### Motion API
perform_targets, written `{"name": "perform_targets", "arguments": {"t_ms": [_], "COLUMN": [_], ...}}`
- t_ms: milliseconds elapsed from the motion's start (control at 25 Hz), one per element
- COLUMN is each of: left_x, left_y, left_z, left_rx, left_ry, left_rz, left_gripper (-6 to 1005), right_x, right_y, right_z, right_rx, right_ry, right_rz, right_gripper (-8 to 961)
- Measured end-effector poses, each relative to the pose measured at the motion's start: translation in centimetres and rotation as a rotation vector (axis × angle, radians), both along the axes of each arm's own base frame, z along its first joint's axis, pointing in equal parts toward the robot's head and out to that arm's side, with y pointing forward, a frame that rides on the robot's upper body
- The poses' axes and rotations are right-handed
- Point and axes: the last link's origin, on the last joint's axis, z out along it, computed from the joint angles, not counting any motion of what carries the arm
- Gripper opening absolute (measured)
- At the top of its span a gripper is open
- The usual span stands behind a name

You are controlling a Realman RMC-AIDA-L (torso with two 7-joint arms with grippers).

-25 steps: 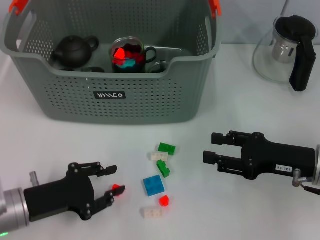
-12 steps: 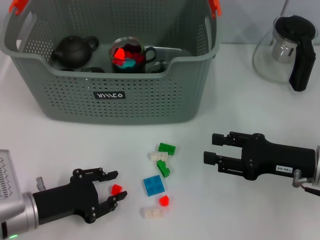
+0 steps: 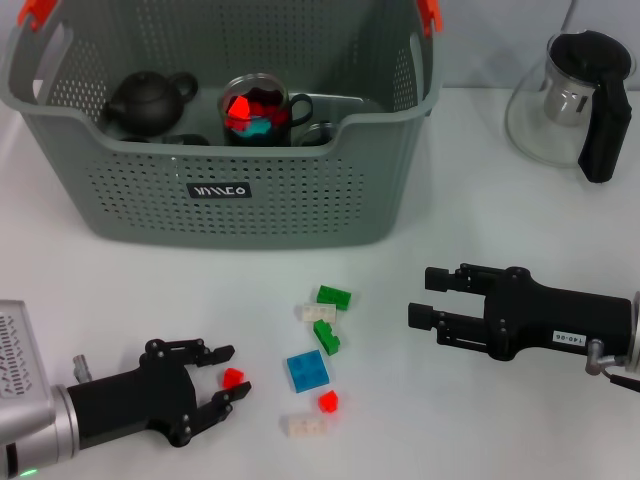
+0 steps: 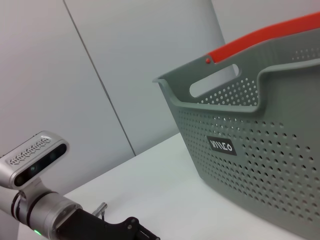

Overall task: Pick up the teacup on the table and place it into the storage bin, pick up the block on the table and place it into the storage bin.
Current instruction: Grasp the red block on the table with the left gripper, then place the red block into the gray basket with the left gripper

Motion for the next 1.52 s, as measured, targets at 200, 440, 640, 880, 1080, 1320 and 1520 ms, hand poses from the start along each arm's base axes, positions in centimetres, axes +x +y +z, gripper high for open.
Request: {"name": "perform_targets", "arguments": {"t_ms": [200,440,640,880,1080,1320,1520], "left_x": [-0.1,-0.1,0.0,1.7,4.7,9.7,13.1], "left_y": [0.1,0.2,0.3,0.0,1.1,6.4,10.3], "left_z": [0.1,0.3,0.6,3.7,7.7,12.5,14.7], "left_rx": [0.004,0.007,0.008,-0.011,-0.047,-0.069,-0.074], "left_ry": [0.002,0.008,0.000,-0.170,-0.374,-0.593,-0.642], "left_rz": [0.006,0.002,-0.007,-0.067,-0.173,-0.203,-0.217], "left_gripper": [417,191,188,185,185,185,185], "right_x": [0.0,0.0,0.0,0.0,-0.1,-0.3,-0.5], "right_y": [0.0,0.0,0.0,0.0,0.1,0.3,0.3], "right_z": [0.0,0.0,0.0,0.1,0.1,0.0,-0.1], "right_rx": [0.000,0.000,-0.001,0.000,0.000,0.000,0.003], "right_ry": [0.000,0.000,0.001,0.000,-0.001,0.000,0.000], "right_rz": [0.000,0.000,0.001,0.003,0.007,0.012,0.020], "right_gripper": [674,674,674,674,675,675,675]}}
